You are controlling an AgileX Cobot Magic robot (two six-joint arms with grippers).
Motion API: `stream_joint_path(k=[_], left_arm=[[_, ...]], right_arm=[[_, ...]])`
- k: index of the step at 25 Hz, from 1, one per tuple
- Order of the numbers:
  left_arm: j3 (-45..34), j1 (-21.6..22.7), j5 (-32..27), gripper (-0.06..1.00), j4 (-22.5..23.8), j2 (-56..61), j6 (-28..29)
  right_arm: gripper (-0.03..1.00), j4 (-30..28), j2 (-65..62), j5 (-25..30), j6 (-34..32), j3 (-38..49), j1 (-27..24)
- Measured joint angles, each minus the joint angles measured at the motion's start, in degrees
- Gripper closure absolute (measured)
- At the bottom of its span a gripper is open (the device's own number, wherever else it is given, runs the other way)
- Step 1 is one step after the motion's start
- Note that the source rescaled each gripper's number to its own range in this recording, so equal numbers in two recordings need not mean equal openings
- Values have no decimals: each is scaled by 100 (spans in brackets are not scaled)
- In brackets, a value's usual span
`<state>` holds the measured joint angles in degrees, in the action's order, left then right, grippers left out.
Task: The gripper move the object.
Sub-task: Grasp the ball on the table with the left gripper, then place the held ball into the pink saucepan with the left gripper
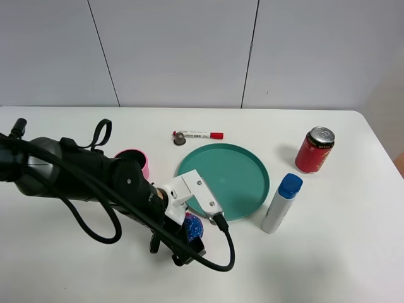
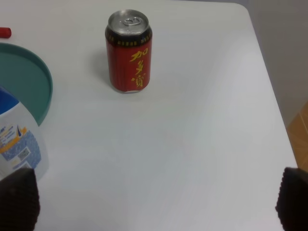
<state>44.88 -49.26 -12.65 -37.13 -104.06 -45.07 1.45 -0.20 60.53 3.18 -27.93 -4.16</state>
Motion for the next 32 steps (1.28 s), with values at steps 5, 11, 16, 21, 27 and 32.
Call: stream_joint_path(k=[5,11,16,21,27,32], left_arm=[[0,0,10,-6,0,-33,0],[0,0,19,31,0,-33,0],[0,0,96,94,-82,-33,0],[68,0,82,94,-126,-33,0],[460,14,42,94,-126,158,0],[576,283,70,94,-96,611,0]], right_arm=[[-3,0,0,0,0,0,0],[-3,0,0,0,0,0,0],[-3,0,0,0,0,0,0],[-3,0,0,0,0,0,0],[-3,0,0,0,0,0,0],[-3,0,0,0,0,0,0]])
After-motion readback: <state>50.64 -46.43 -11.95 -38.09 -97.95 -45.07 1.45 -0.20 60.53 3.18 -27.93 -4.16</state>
